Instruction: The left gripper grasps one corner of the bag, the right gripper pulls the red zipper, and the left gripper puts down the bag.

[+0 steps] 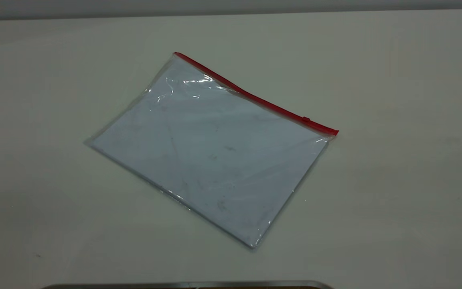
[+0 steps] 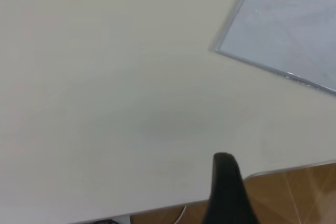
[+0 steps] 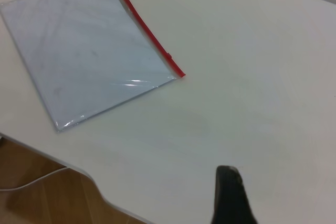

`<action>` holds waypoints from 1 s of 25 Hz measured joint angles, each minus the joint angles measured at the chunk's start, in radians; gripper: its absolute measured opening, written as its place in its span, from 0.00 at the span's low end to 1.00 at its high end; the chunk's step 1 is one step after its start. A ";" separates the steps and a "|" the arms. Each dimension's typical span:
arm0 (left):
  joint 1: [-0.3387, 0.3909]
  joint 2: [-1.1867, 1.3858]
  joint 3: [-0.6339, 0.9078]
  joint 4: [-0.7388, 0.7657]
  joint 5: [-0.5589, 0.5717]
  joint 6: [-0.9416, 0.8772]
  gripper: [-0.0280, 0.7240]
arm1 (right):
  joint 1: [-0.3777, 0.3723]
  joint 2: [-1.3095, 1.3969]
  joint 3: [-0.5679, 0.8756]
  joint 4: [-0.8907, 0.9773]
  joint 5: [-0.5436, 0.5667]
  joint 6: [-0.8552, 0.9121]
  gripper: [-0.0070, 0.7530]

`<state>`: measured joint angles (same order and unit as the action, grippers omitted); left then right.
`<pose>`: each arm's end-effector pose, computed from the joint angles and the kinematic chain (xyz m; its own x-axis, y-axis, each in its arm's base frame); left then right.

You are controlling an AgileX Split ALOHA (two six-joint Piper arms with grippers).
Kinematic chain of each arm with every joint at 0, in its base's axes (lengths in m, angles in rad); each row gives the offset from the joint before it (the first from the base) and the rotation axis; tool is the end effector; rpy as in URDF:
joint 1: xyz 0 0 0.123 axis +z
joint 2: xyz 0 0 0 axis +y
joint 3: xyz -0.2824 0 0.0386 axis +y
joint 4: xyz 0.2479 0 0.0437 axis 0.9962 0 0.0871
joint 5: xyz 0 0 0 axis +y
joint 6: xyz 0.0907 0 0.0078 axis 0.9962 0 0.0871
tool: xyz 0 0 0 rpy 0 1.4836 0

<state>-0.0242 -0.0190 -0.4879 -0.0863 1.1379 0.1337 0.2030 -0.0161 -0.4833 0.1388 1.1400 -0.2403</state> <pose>-0.0101 -0.0069 0.2678 -0.5047 0.1092 -0.8563 0.1409 0.9891 0.0431 -0.0115 0.0093 0.2668 -0.4481 -0.2756 -0.8505 -0.3926 0.9153 -0.0898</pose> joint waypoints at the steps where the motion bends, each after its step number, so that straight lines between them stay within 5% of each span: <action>1: 0.000 0.000 0.000 0.000 0.000 -0.001 0.81 | 0.000 0.000 0.000 0.000 0.000 0.000 0.68; 12: 0.000 0.000 0.000 0.000 0.000 -0.001 0.81 | -0.005 0.000 0.000 0.000 0.000 0.001 0.68; 25: 0.001 0.000 0.000 -0.001 0.000 -0.003 0.81 | -0.271 0.000 0.000 -0.010 -0.001 0.002 0.68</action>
<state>-0.0234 -0.0190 -0.4879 -0.0872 1.1379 0.1303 -0.0683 -0.0161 -0.4833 0.1290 1.1389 -0.2381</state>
